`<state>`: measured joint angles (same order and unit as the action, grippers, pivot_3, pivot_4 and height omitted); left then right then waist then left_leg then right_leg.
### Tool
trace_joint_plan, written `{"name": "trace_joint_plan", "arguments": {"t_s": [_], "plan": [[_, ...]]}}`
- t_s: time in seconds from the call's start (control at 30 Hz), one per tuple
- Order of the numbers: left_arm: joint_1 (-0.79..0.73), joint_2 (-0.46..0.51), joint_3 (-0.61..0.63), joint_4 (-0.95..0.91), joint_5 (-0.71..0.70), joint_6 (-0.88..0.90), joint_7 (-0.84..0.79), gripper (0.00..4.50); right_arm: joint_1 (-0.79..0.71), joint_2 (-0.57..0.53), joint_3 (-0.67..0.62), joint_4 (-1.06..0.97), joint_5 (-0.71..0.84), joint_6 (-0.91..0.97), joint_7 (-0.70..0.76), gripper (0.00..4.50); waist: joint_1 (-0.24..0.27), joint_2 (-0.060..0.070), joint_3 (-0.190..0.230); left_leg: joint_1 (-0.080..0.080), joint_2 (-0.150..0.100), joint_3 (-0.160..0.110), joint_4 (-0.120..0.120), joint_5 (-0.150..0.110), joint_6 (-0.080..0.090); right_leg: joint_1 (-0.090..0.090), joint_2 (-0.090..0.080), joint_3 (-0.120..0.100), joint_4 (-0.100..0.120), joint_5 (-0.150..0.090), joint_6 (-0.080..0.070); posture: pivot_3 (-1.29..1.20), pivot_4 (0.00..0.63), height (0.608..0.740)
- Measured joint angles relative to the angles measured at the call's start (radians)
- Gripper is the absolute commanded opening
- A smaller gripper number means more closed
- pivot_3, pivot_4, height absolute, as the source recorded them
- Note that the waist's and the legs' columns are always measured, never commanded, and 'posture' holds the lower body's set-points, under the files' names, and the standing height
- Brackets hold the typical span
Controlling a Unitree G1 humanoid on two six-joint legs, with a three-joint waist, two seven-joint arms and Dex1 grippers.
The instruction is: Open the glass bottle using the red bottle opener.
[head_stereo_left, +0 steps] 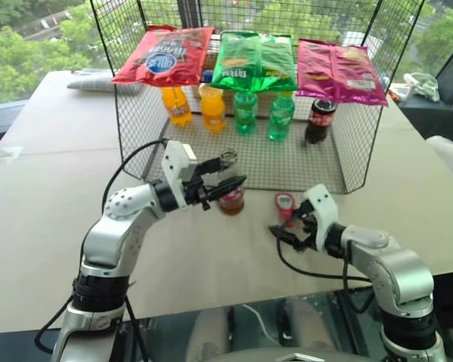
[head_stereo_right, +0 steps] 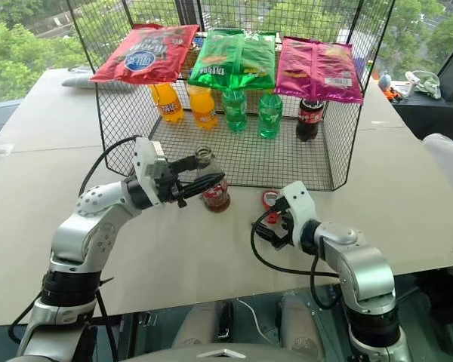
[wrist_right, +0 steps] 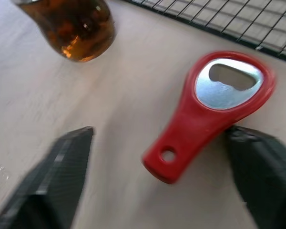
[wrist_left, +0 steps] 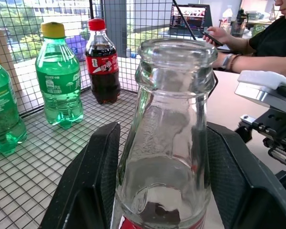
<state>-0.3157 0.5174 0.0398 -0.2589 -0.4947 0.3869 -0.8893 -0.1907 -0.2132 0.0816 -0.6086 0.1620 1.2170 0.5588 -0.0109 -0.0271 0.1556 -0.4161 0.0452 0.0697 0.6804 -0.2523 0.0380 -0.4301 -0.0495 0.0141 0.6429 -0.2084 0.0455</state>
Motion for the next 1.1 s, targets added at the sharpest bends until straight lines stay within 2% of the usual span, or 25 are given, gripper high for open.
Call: {"name": "trace_joint_plan", "arguments": {"t_s": [0.2,0.27,0.37,0.4,0.73,0.93,1.1], "plan": [[0.003,0.000,0.001,-0.002,-0.004,0.000,0.003,2.14,-0.060,-0.092,0.008,0.000,-0.023,-0.171,-0.050,4.45,-0.001,0.000,0.000,0.000,0.000,0.001,-0.001,0.000,0.000,0.000,0.000,0.000,-0.001,0.000,0.000,0.00,0.150,0.740],[0.005,0.001,0.003,-0.003,-0.010,0.001,0.003,3.10,-0.065,-0.118,0.026,0.000,-0.039,-0.230,-0.061,4.50,-0.001,0.000,0.000,0.000,0.000,0.001,-0.002,0.000,0.000,0.000,0.000,0.000,-0.001,0.000,0.000,0.00,0.150,0.740],[0.024,0.002,-0.004,-0.003,-0.019,0.012,0.000,4.25,-0.078,-0.161,0.074,0.009,-0.069,-0.333,-0.067,4.50,-0.002,0.000,0.001,0.000,0.000,0.001,-0.003,0.000,0.000,-0.001,0.000,0.001,-0.002,0.000,0.000,0.00,0.150,0.740],[0.026,0.002,-0.004,-0.003,-0.019,0.013,0.000,4.48,-0.082,-0.163,0.079,0.011,-0.070,-0.353,-0.067,4.50,-0.002,0.000,0.001,0.000,0.000,0.001,-0.003,0.000,0.000,-0.001,0.000,0.001,-0.001,0.000,0.000,0.00,0.150,0.740],[0.056,0.020,0.011,-0.018,-0.032,0.028,0.005,4.48,-0.111,-0.145,0.090,0.037,-0.033,-0.443,-0.062,4.50,-0.002,0.000,0.001,0.000,0.000,0.000,-0.003,0.000,0.000,-0.001,0.000,0.001,-0.002,0.000,0.000,0.00,0.150,0.740],[0.134,0.038,0.097,-0.074,-0.086,0.049,0.040,4.48,-0.093,-0.191,0.054,0.036,-0.001,-0.493,-0.034,4.50,-0.002,0.000,0.001,0.000,0.001,0.000,-0.003,0.000,0.000,-0.002,0.000,0.001,-0.002,0.000,0.000,0.00,0.150,0.740],[0.245,0.091,0.199,-0.096,-0.155,0.051,-0.006,4.48,-0.001,-0.274,-0.025,0.030,0.019,-0.543,0.003,4.50,0.001,0.000,0.002,0.000,0.000,0.000,-0.005,0.000,0.000,-0.002,-0.001,0.001,-0.003,0.000,0.000,0.00,0.150,0.740]]}}
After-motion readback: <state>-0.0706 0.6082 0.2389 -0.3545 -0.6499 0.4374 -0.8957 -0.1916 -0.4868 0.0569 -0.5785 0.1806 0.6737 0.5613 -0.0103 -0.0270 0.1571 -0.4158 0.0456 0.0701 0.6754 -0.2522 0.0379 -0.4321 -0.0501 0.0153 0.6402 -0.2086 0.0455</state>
